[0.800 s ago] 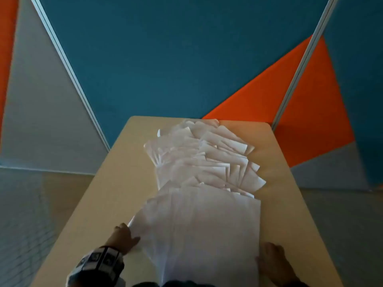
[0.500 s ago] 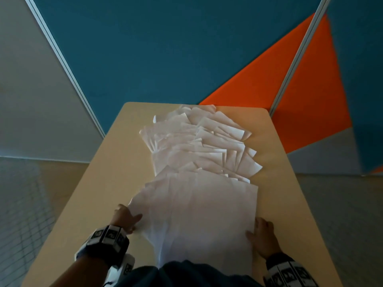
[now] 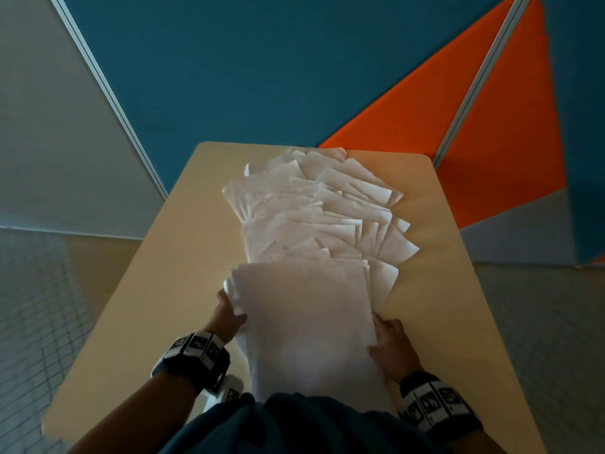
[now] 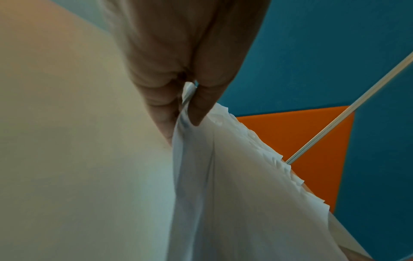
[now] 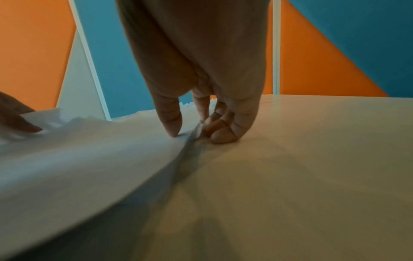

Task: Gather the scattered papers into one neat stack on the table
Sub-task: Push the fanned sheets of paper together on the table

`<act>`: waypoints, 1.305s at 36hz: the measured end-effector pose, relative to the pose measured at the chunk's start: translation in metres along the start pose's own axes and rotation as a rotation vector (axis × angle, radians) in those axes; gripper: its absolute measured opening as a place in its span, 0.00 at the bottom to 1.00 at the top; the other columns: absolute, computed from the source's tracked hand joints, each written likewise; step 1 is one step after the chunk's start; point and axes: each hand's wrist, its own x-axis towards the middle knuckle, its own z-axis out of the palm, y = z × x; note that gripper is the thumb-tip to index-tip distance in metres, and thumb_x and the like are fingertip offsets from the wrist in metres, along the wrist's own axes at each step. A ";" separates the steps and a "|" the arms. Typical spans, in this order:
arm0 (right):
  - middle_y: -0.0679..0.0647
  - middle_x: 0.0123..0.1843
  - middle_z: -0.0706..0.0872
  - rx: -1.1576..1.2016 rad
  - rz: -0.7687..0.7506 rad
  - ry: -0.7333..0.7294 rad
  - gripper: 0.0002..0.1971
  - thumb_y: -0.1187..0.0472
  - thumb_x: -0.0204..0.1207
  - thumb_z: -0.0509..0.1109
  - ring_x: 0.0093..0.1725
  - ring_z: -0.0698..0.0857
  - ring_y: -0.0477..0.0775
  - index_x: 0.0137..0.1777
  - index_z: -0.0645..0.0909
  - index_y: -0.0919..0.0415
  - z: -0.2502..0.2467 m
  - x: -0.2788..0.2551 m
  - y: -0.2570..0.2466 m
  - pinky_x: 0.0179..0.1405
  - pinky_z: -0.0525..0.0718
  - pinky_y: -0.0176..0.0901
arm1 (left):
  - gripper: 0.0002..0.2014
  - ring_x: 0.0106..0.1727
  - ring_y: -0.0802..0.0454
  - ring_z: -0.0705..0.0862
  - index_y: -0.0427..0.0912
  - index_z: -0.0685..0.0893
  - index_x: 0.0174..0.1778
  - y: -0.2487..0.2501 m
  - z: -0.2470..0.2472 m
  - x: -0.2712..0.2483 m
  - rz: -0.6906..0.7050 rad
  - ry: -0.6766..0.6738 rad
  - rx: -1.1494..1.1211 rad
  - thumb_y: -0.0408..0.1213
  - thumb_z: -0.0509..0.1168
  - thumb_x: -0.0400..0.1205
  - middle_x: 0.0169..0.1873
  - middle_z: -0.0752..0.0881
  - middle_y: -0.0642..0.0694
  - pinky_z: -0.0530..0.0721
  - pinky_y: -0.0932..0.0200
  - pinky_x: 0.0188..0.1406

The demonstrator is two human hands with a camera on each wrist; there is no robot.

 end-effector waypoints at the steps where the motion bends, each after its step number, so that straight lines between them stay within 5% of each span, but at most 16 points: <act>1: 0.64 0.74 0.66 0.037 -0.016 -0.003 0.36 0.64 0.75 0.67 0.72 0.71 0.64 0.80 0.55 0.58 -0.001 -0.001 0.001 0.73 0.72 0.50 | 0.37 0.65 0.28 0.75 0.22 0.48 0.73 -0.002 0.000 0.004 -0.003 -0.014 -0.037 0.21 0.65 0.75 0.64 0.73 0.21 0.74 0.42 0.53; 3: 0.65 0.73 0.68 0.111 -0.010 0.019 0.33 0.65 0.75 0.68 0.70 0.74 0.63 0.78 0.61 0.62 -0.005 -0.003 0.003 0.70 0.73 0.50 | 0.38 0.64 0.31 0.75 0.27 0.49 0.73 -0.006 -0.003 0.007 -0.061 -0.044 -0.161 0.22 0.67 0.74 0.62 0.72 0.28 0.82 0.35 0.52; 7: 0.67 0.68 0.72 0.165 0.106 0.082 0.23 0.67 0.75 0.68 0.55 0.78 0.59 0.69 0.72 0.68 -0.009 -0.010 0.017 0.60 0.74 0.43 | 0.16 0.39 0.40 0.84 0.29 0.66 0.55 -0.019 -0.019 0.005 -0.299 -0.053 -0.471 0.23 0.65 0.77 0.47 0.78 0.32 0.85 0.57 0.12; 9: 0.67 0.65 0.75 0.138 0.129 0.094 0.19 0.68 0.75 0.67 0.59 0.79 0.63 0.66 0.75 0.68 -0.009 -0.014 0.026 0.57 0.73 0.42 | 0.06 0.20 0.48 0.85 0.24 0.78 0.38 -0.028 -0.027 -0.003 -0.325 -0.149 -0.356 0.24 0.64 0.78 0.23 0.87 0.35 0.84 0.63 0.12; 10: 0.68 0.64 0.77 0.125 0.129 0.094 0.18 0.69 0.75 0.66 0.59 0.79 0.65 0.65 0.75 0.68 -0.008 -0.016 0.028 0.57 0.74 0.43 | 0.12 0.15 0.52 0.84 0.26 0.81 0.29 -0.034 -0.027 -0.005 -0.327 -0.211 -0.301 0.25 0.64 0.79 0.15 0.86 0.40 0.84 0.65 0.14; 15: 0.66 0.56 0.81 0.120 0.097 0.091 0.15 0.67 0.74 0.67 0.56 0.81 0.65 0.61 0.77 0.68 -0.002 -0.016 0.020 0.55 0.78 0.48 | 0.25 0.12 0.56 0.83 0.35 0.84 0.14 -0.040 -0.018 -0.005 -0.283 -0.300 -0.193 0.24 0.60 0.80 0.10 0.85 0.46 0.84 0.68 0.16; 19: 0.57 0.49 0.77 0.090 0.037 0.081 0.11 0.67 0.74 0.66 0.51 0.80 0.60 0.57 0.75 0.63 0.007 -0.009 0.000 0.49 0.76 0.45 | 0.23 0.10 0.59 0.80 0.33 0.79 0.17 -0.021 -0.004 0.001 -0.221 -0.254 -0.103 0.24 0.58 0.81 0.05 0.80 0.49 0.84 0.66 0.17; 23: 0.57 0.51 0.76 0.041 -0.003 0.057 0.10 0.65 0.76 0.66 0.51 0.78 0.57 0.56 0.74 0.60 0.009 -0.007 -0.017 0.52 0.79 0.48 | 0.13 0.33 0.42 0.85 0.35 0.79 0.31 0.002 0.006 -0.002 -0.101 -0.211 0.064 0.31 0.57 0.81 0.25 0.84 0.41 0.88 0.43 0.50; 25: 0.62 0.61 0.77 0.040 0.013 0.054 0.17 0.64 0.76 0.66 0.60 0.79 0.63 0.65 0.74 0.65 0.002 -0.008 -0.016 0.61 0.79 0.53 | 0.10 0.40 0.40 0.85 0.36 0.76 0.34 0.008 0.005 -0.004 -0.073 -0.156 0.106 0.32 0.58 0.81 0.32 0.81 0.39 0.89 0.46 0.40; 28: 0.69 0.65 0.75 -0.008 0.067 0.068 0.18 0.64 0.78 0.65 0.66 0.75 0.67 0.66 0.73 0.72 -0.011 -0.011 -0.007 0.66 0.75 0.54 | 0.11 0.30 0.46 0.81 0.35 0.74 0.31 0.002 0.003 -0.006 -0.107 -0.094 0.033 0.31 0.62 0.79 0.26 0.79 0.43 0.83 0.62 0.16; 32: 0.69 0.65 0.74 -0.022 0.088 0.088 0.18 0.64 0.78 0.64 0.66 0.75 0.67 0.65 0.72 0.73 -0.011 -0.014 0.000 0.65 0.75 0.55 | 0.06 0.31 0.44 0.83 0.29 0.76 0.46 -0.001 0.004 -0.008 -0.149 -0.089 -0.007 0.28 0.63 0.78 0.34 0.83 0.37 0.84 0.63 0.16; 35: 0.68 0.64 0.74 0.013 0.078 0.098 0.18 0.67 0.77 0.64 0.63 0.78 0.68 0.65 0.71 0.70 0.002 -0.010 -0.011 0.63 0.79 0.56 | 0.29 0.55 0.30 0.84 0.24 0.61 0.69 0.010 0.016 -0.011 -0.128 -0.129 0.098 0.30 0.65 0.77 0.58 0.80 0.26 0.89 0.43 0.46; 38: 0.66 0.66 0.71 -0.038 0.122 0.073 0.24 0.62 0.75 0.67 0.63 0.78 0.66 0.67 0.65 0.71 0.012 -0.008 -0.025 0.61 0.79 0.49 | 0.38 0.63 0.32 0.80 0.23 0.49 0.73 0.015 0.026 -0.014 -0.041 -0.171 0.190 0.33 0.67 0.77 0.65 0.75 0.26 0.82 0.43 0.59; 40: 0.66 0.68 0.69 -0.058 0.113 0.034 0.26 0.60 0.76 0.67 0.65 0.76 0.65 0.69 0.64 0.72 0.010 -0.008 -0.025 0.63 0.78 0.48 | 0.32 0.60 0.33 0.81 0.26 0.55 0.69 0.013 0.023 -0.013 -0.048 -0.193 0.179 0.33 0.67 0.77 0.62 0.76 0.29 0.84 0.49 0.48; 43: 0.68 0.69 0.70 0.023 0.133 0.045 0.24 0.62 0.76 0.67 0.66 0.74 0.66 0.69 0.67 0.70 -0.002 -0.004 -0.010 0.63 0.75 0.48 | 0.23 0.52 0.35 0.81 0.36 0.58 0.52 0.000 0.013 -0.008 -0.116 -0.152 0.026 0.30 0.69 0.75 0.51 0.72 0.35 0.82 0.62 0.13; 47: 0.71 0.65 0.71 0.075 0.261 0.158 0.23 0.64 0.73 0.69 0.64 0.74 0.71 0.65 0.70 0.73 -0.018 0.010 0.004 0.57 0.74 0.49 | 0.21 0.53 0.33 0.80 0.35 0.58 0.50 -0.007 0.008 -0.001 -0.131 -0.086 -0.053 0.27 0.68 0.75 0.49 0.67 0.38 0.79 0.65 0.08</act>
